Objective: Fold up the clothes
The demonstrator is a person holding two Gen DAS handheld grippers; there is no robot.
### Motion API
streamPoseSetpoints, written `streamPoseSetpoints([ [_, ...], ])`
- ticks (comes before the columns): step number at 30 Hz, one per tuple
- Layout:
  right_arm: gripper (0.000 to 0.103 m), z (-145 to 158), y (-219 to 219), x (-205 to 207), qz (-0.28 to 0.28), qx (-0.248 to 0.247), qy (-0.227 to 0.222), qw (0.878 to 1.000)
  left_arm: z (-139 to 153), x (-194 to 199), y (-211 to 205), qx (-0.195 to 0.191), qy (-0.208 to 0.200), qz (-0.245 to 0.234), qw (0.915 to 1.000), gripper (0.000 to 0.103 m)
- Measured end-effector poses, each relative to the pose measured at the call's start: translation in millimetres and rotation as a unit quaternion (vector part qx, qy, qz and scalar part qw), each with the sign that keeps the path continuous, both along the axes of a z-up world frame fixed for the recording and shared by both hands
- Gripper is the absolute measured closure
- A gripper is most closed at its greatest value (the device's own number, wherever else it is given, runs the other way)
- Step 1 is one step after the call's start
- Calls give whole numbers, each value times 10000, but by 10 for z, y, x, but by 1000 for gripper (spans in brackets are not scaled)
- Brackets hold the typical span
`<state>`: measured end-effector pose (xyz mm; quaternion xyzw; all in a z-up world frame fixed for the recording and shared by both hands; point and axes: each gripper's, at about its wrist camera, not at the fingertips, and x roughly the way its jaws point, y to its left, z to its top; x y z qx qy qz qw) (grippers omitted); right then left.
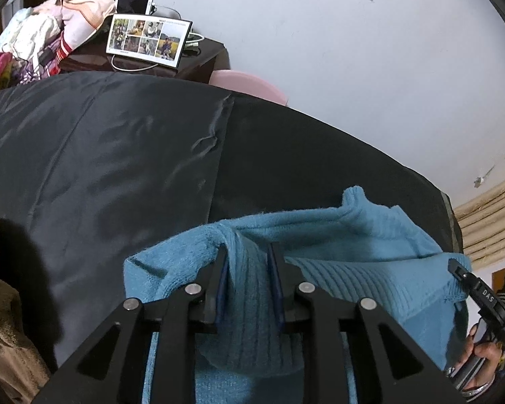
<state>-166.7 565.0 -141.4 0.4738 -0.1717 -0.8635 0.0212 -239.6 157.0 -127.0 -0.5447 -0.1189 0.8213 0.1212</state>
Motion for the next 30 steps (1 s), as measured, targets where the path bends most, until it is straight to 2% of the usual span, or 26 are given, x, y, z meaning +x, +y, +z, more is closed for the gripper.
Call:
streamPoseSetpoints([
  [2, 58, 21, 28, 17, -11, -253, 94, 9996, 30, -10, -23, 102, 7, 31, 9999, 74],
  [3, 32, 48, 35, 37, -25, -356, 187, 9992, 51, -11, -44, 186, 25, 58, 9998, 72],
  [4, 22, 88, 37, 62, -84, -351, 302, 9989, 76, -11, -69, 280, 52, 92, 9996, 70],
  [5, 21, 137, 42, 89, -143, -346, 438, 9983, 100, -11, -88, 337, 86, 125, 9993, 67],
  [7, 21, 228, 61, 113, -187, -387, 616, 9972, 177, -1, -119, 291, 265, 208, 9990, 53],
  [9, 21, 292, 69, 117, -192, -354, 672, 9969, 276, 12, -155, 227, 480, 287, 9982, 49],
  [13, 21, 347, -46, 136, 62, 76, 680, 9976, 431, 59, -176, 24, 787, 311, 9964, 44],
  [17, 21, 257, -262, 140, 392, 624, 534, 9959, 428, 180, 6, -385, 927, -165, 9948, 43],
  [20, 21, 181, -428, 140, 653, 1044, 419, 9915, 300, 250, 190, -652, 877, -595, 9922, 42],
  [24, 21, -24, -581, 79, 1069, 1479, 212, 9830, 35, 189, 288, -840, 591, -788, 9916, 42],
  [27, 21, -171, -497, -34, 1065, 1549, -47, 9822, -53, 36, 257, -1039, 436, -583, 9919, 42],
  [30, 21, -193, -228, -196, 565, 1551, -228, 9860, -54, -151, 134, -1147, 312, -133, 9928, 40],
])
